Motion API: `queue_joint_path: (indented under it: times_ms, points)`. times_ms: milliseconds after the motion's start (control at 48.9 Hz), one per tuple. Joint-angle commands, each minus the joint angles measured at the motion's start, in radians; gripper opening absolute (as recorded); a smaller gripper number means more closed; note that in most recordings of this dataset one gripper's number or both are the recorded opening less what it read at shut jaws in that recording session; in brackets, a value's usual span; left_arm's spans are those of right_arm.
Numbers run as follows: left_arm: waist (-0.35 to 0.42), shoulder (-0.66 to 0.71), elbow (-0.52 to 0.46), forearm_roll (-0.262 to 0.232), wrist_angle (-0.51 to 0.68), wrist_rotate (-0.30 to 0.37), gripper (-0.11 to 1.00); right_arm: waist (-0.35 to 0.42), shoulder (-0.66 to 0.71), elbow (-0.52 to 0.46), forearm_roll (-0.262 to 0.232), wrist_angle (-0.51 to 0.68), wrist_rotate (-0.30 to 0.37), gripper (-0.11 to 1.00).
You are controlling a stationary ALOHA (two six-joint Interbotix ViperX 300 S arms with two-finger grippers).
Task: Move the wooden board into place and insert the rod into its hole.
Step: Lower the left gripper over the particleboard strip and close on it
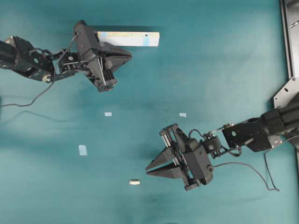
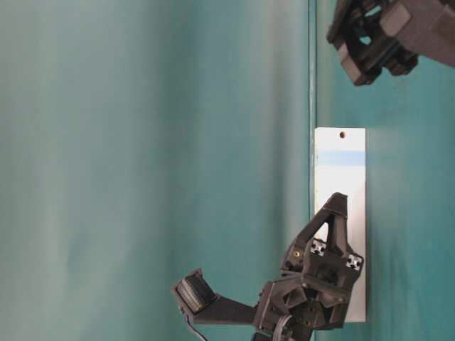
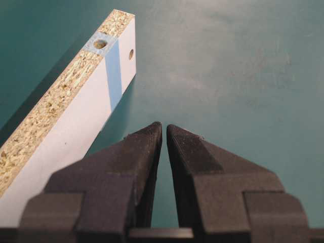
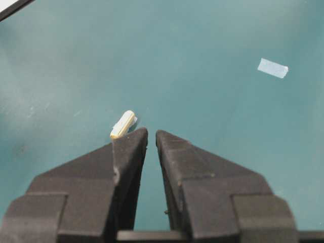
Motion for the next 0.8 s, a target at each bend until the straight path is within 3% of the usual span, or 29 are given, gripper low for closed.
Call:
queue_joint_path:
  times_ms: [0, 41, 123, 184, 409, 511, 655, 777]
  points:
    - [-0.005, -0.044, -0.028, 0.034, 0.023, -0.008, 0.16, 0.006, -0.021, -0.017, 0.002, -0.006, 0.012, 0.24]
    - [-0.005, -0.043, -0.038, 0.032, 0.046, -0.008, 0.14, 0.006, -0.028, -0.025, 0.000, 0.011, 0.014, 0.22]
    - [-0.006, -0.051, -0.061, 0.034, 0.109, -0.006, 0.00, 0.006, -0.051, -0.040, 0.000, 0.061, 0.017, 0.06]
    - [-0.006, -0.064, -0.080, 0.035, 0.163, -0.005, 0.00, 0.008, -0.071, -0.052, -0.003, 0.114, 0.017, 0.00]
    - [-0.008, -0.152, -0.110, 0.040, 0.356, 0.009, 0.00, 0.008, -0.138, -0.081, -0.008, 0.296, 0.017, 0.01]
    - [-0.009, -0.199, -0.103, 0.041, 0.417, 0.009, 0.06, 0.009, -0.163, -0.086, -0.008, 0.337, 0.017, 0.18]
    - [-0.008, -0.273, -0.091, 0.043, 0.505, 0.018, 0.46, 0.009, -0.187, -0.097, -0.008, 0.360, 0.017, 0.60]
    - [-0.002, -0.339, -0.077, 0.044, 0.597, 0.086, 0.77, 0.008, -0.216, -0.110, -0.008, 0.394, 0.017, 0.92]
